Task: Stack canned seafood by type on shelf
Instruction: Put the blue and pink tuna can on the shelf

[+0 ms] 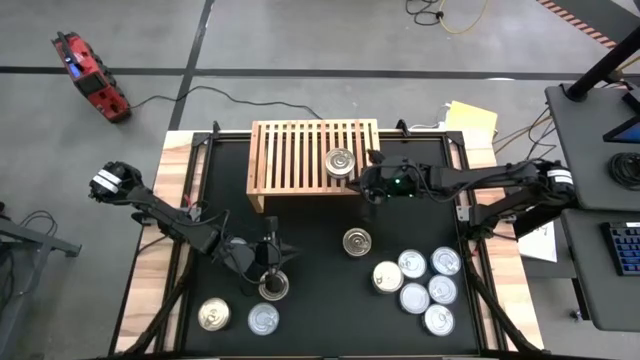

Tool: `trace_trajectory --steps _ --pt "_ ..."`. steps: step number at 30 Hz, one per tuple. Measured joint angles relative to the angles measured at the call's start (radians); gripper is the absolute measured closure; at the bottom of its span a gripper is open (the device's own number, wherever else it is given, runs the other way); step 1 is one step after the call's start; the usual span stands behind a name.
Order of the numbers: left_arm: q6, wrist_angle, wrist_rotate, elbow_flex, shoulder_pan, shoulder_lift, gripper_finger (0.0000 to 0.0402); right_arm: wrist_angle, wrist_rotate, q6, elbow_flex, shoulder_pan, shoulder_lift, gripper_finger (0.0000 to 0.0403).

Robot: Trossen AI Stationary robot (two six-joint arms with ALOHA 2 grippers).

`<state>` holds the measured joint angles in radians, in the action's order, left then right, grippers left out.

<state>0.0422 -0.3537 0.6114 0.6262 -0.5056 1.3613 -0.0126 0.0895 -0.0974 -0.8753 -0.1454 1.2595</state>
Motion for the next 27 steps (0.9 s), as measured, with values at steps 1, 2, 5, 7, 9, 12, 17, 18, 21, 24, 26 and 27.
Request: trace_trajectory --steps 1,2,5,7,9,12,17,18,21,24,26,27 --pt "0.0 -0.002 0.0 0.0 0.0 0.0 0.0401 0.027 0.0 0.0 0.0 0.001 0.009 0.039" --pt "0.0 -0.003 0.0 0.0 0.0 0.0 0.0401 0.049 0.0 0.0 0.0 0.0 0.016 0.039" --pt "0.0 -0.004 0.0 0.0 0.0 0.0 0.0401 0.101 0.016 -0.001 0.0 -0.003 0.034 0.039" --pt "0.0 -0.005 0.0 0.0 0.0 0.0 0.0401 0.106 0.016 -0.001 0.0 -0.01 0.036 0.039" --pt "0.0 -0.005 0.0 0.0 0.0 0.0 0.0401 0.108 0.019 0.004 -0.001 -0.015 0.036 0.039" --pt "0.0 -0.005 0.0 0.0 0.0 0.0 0.0401 0.107 0.034 0.012 -0.001 -0.023 0.035 0.039" --pt "0.001 -0.005 0.0 0.0 0.0 0.0 0.0401 0.107 0.051 0.016 -0.001 -0.038 0.035 0.039" --pt "0.001 -0.005 0.0 0.0 0.0 0.0 0.0401 0.108 0.051 0.015 -0.001 -0.04 0.035 0.039" --pt "0.001 -0.004 0.0 0.0 0.0 0.0 0.0401 0.108 0.051 0.016 -0.001 -0.051 0.035 0.039" --pt "0.001 -0.004 0.0 0.0 0.0 0.0 0.0401 0.108 0.052 0.016 -0.001 -0.064 0.035 0.039" --pt "0.001 -0.004 0.0 0.0 0.0 0.0 0.0401 0.108 0.052 0.014 -0.001 -0.073 0.035 0.039" --pt "0.001 -0.004 0.0 0.0 0.0 0.0 0.0401 0.108 0.052 0.012 -0.001 -0.078 0.035 0.039"
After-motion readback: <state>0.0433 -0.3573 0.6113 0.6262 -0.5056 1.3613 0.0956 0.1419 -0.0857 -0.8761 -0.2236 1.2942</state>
